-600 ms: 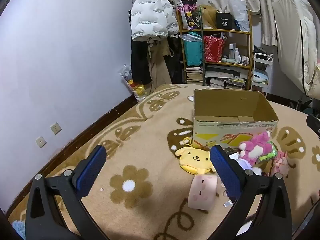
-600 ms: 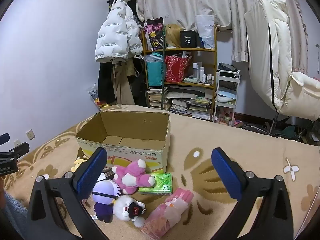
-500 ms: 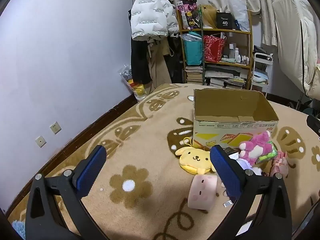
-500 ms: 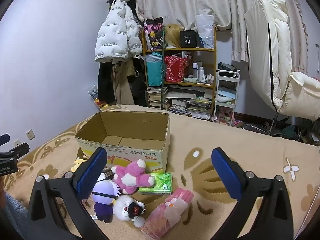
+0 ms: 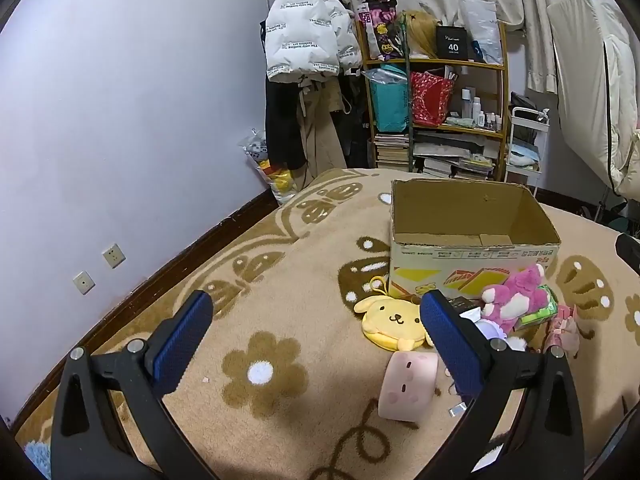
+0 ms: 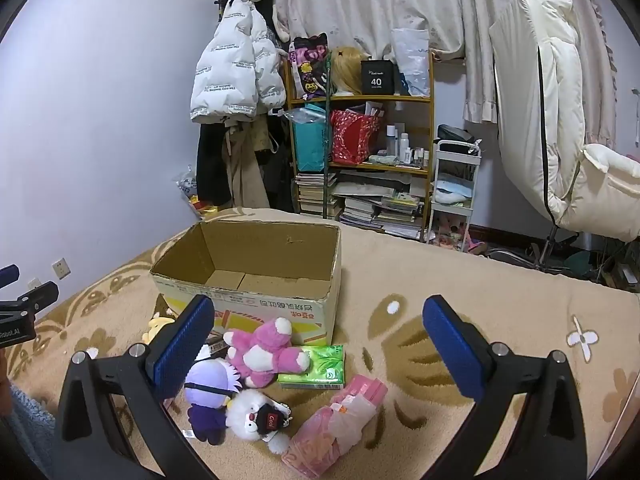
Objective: Organize soft objects
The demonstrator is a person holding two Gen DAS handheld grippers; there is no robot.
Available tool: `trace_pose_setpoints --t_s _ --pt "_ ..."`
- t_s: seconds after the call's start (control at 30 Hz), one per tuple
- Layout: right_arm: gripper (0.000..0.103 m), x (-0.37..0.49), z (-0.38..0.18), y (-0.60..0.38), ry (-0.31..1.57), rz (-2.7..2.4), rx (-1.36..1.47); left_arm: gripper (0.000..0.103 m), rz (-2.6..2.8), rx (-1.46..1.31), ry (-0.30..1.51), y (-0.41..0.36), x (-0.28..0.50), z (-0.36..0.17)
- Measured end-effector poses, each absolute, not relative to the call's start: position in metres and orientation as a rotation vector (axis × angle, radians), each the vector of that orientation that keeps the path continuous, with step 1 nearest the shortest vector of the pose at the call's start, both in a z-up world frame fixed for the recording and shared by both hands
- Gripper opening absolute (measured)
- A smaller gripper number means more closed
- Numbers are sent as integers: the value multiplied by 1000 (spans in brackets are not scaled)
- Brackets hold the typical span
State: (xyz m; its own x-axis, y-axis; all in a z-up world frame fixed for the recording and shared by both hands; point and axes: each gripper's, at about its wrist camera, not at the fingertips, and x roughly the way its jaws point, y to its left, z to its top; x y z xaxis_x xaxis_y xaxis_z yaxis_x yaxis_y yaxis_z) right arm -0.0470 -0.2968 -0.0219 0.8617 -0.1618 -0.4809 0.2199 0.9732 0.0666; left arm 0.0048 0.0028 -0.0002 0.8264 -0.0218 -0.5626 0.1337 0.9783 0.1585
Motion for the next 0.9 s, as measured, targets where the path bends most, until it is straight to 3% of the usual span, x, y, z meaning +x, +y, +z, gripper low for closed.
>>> trace_pose_setpoints --t_s 0.9 --pt "103 -47 -21 -297 493 -200 120 102 -80 196 596 6 6 -2"
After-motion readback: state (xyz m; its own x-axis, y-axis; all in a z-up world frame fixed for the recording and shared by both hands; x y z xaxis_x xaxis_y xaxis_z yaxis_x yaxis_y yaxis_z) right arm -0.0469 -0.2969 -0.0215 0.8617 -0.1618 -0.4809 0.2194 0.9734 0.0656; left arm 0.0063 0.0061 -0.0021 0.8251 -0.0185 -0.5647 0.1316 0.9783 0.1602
